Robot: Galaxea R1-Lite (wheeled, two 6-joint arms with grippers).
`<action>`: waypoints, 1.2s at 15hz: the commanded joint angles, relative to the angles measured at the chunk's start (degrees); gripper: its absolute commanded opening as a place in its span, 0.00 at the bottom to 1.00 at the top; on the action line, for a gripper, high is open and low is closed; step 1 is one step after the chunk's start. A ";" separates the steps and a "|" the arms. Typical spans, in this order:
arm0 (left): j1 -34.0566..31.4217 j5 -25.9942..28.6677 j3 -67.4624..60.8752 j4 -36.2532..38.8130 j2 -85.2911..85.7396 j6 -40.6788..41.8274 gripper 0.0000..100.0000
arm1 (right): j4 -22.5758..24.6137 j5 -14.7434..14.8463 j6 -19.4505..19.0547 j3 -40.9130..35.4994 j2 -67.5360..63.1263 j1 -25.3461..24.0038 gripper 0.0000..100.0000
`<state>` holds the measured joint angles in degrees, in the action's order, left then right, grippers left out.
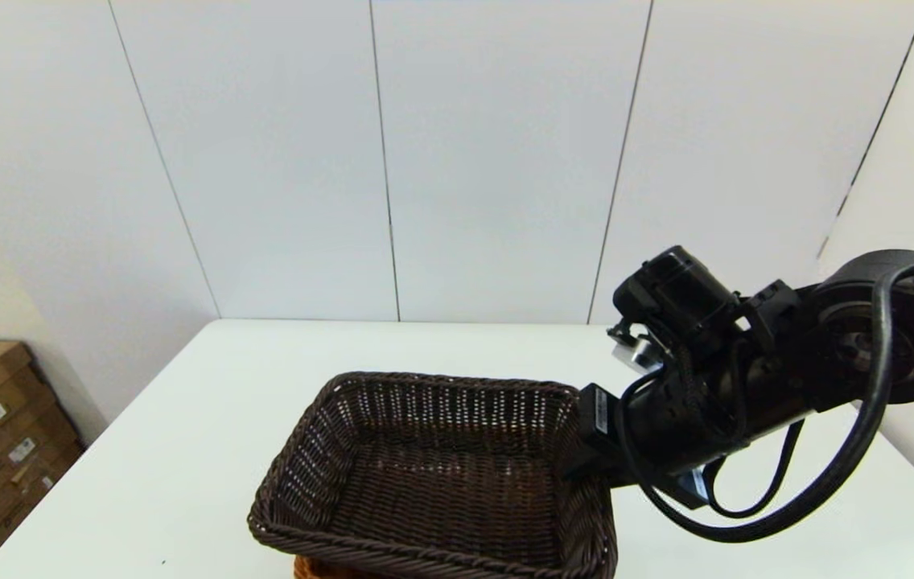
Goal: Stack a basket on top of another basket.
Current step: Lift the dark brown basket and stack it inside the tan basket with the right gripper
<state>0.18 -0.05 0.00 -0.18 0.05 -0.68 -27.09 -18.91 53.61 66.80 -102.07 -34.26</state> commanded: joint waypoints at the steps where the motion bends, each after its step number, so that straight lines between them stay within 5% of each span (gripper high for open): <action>1: -0.01 -0.04 0.00 0.01 0.04 -0.02 1.00 | -0.07 -0.16 0.35 -0.53 -0.32 -0.02 0.00; 18: -0.01 -0.04 0.00 0.01 0.04 0.07 1.00 | 5.20 -0.34 -1.85 -5.90 0.12 -0.02 0.00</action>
<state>0.18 -0.05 0.00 -0.18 0.05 -0.68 -21.74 -19.10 51.63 61.00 -101.88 -34.26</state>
